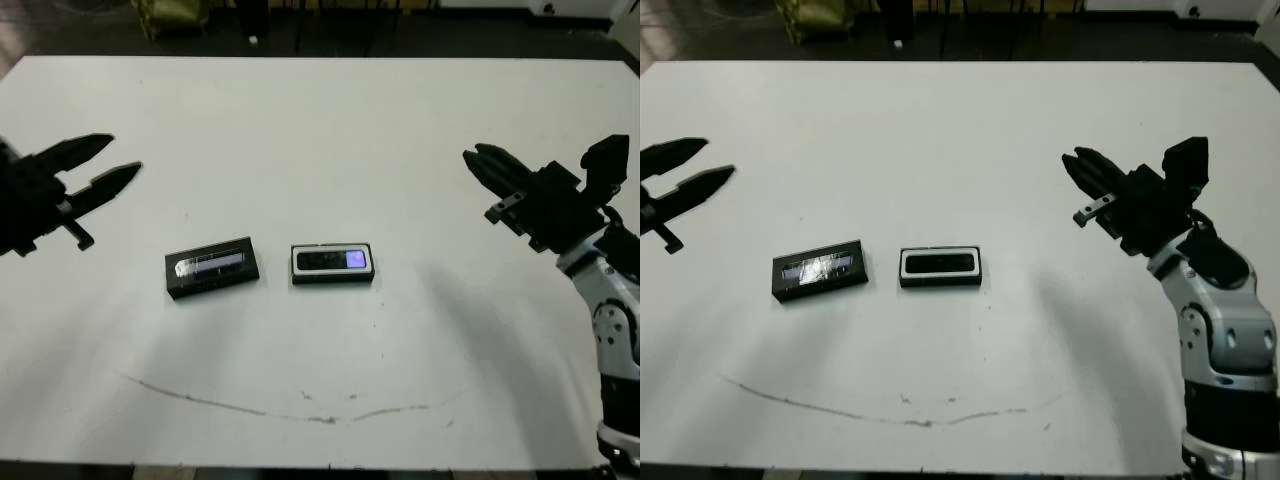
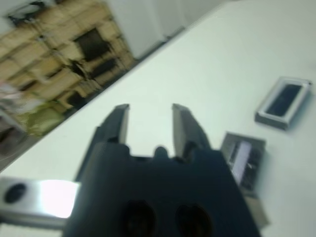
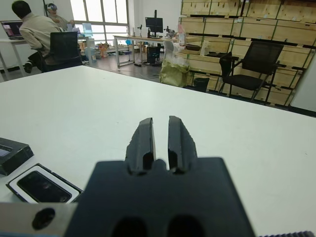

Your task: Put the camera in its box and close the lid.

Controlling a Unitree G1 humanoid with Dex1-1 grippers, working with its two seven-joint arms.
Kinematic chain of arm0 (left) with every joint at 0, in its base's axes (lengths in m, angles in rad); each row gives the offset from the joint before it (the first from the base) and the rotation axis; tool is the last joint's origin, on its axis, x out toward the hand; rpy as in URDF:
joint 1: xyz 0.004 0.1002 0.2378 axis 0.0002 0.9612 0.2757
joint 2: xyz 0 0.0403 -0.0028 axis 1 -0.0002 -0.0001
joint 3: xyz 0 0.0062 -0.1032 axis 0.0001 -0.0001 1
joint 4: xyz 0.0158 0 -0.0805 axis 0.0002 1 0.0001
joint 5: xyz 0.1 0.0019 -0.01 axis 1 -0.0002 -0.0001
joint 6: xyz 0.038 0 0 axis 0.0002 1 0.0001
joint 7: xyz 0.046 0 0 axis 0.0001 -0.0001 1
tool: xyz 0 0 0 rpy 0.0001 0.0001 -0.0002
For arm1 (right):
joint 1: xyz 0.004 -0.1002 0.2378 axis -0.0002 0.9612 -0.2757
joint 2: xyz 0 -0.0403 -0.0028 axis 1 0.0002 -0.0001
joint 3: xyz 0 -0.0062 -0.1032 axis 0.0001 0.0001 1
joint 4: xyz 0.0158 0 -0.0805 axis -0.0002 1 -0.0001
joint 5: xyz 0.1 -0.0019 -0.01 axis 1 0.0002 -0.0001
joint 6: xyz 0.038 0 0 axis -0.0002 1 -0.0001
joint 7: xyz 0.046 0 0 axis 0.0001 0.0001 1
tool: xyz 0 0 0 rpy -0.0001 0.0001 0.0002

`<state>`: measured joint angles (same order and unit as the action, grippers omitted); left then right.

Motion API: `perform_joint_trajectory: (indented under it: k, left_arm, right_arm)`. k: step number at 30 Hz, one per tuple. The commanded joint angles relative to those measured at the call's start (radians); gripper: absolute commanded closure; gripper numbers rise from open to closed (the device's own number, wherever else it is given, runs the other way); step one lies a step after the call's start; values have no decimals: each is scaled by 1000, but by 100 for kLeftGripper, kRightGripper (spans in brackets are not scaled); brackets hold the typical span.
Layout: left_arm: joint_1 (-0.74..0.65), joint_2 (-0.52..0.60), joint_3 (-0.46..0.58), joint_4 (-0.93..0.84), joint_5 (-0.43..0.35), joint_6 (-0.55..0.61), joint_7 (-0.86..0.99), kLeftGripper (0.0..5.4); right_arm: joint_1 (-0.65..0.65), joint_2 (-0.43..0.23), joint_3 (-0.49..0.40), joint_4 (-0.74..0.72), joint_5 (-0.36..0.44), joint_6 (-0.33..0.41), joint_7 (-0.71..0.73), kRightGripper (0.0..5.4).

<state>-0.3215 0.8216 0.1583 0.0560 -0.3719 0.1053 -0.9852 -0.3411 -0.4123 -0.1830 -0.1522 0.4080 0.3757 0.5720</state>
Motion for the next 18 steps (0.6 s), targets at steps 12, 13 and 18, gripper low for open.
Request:
perform_joint_trajectory:
  k: [12, 13, 18]
  left_arm:
    - [-262, 31, -226, 264, 156, -83, -347, 3]
    - [-269, 32, -235, 260, 162, -68, -357, 3]
    - [-273, 27, -257, 237, 185, -13, -360, 3]
  right_arm:
    - [11, -16, 8, 43, -1, -26, 15, 540]
    - [11, -16, 8, 42, 1, -22, 14, 540]
    - [12, -17, 11, 43, -3, -24, 11, 540]
